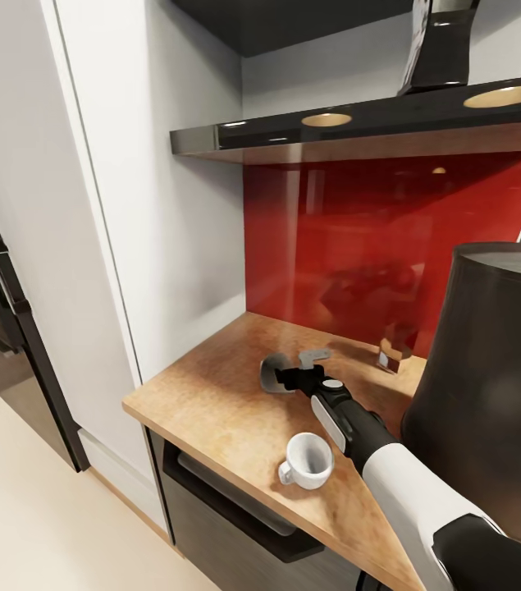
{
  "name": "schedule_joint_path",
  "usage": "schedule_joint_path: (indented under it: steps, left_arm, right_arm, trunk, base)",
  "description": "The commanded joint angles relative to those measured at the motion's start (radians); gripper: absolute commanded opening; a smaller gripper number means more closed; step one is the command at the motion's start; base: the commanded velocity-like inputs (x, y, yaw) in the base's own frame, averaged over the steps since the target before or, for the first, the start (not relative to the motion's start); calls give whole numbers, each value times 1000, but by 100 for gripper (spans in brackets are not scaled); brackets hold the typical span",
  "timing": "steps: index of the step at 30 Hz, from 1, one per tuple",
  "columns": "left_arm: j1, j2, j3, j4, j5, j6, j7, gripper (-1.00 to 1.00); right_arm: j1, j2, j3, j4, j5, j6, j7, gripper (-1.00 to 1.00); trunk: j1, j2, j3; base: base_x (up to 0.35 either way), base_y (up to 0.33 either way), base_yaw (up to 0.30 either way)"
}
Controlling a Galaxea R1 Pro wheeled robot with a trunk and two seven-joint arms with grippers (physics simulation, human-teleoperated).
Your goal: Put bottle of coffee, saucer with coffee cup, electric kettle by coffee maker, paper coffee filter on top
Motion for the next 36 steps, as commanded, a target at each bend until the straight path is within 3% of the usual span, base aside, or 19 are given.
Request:
schedule_joint_path:
  steps: [1, 34, 35, 36]
  left_arm:
    - [0, 0, 2, -1, 0, -1, 0, 100]
    - [0, 0, 2, -1, 0, -1, 0, 100]
    - [0, 0, 2, -1, 0, -1, 0, 100]
    - [0, 0, 2, -1, 0, -1, 0, 100]
  right_arm:
    - [-1, 0, 4, -1, -8, 4, -4, 100]
    - [-1, 0, 4, -1, -8, 4, -4, 100]
    - [-1, 0, 4, -1, -8, 4, -4, -100]
    - [-1, 0, 4, -1, -8, 4, -4, -100]
  trunk:
    - [0, -1, -1]
    - [0, -1, -1]
    - [0, -1, -1]
    - [0, -1, -1]
  base:
    - [0, 11, 0]
    - [10, 7, 0]
    - [0, 0, 0]
    - [0, 0, 0]
